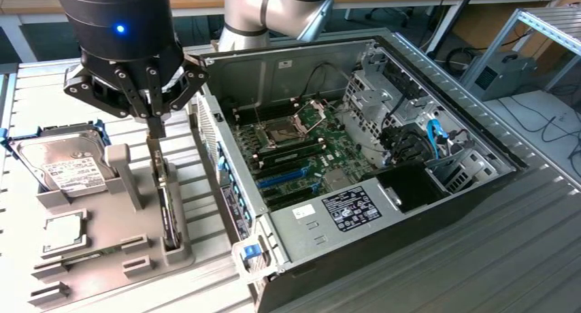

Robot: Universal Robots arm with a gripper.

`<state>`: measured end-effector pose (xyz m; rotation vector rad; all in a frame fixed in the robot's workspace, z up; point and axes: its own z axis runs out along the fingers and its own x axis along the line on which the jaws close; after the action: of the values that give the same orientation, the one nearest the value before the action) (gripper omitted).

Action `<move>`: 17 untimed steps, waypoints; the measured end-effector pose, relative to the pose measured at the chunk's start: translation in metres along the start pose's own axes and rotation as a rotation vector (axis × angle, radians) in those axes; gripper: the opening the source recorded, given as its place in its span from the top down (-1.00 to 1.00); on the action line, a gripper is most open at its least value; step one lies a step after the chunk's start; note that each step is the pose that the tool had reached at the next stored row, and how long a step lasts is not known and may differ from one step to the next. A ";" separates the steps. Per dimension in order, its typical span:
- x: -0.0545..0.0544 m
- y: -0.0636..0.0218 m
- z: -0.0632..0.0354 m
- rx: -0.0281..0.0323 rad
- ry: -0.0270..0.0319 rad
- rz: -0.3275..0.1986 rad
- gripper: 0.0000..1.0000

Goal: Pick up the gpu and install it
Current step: 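Reach for the gpu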

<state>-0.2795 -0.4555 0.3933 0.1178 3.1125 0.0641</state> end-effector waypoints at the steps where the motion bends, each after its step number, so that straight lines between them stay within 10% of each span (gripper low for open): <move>1: 0.000 -0.0015 0.0000 0.0000 -0.0001 0.000 0.79; 17: -0.002 -0.0219 -0.0009 0.0017 -0.0001 0.000 0.79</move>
<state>-0.2795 -0.4775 0.3934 0.1179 3.1125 0.0614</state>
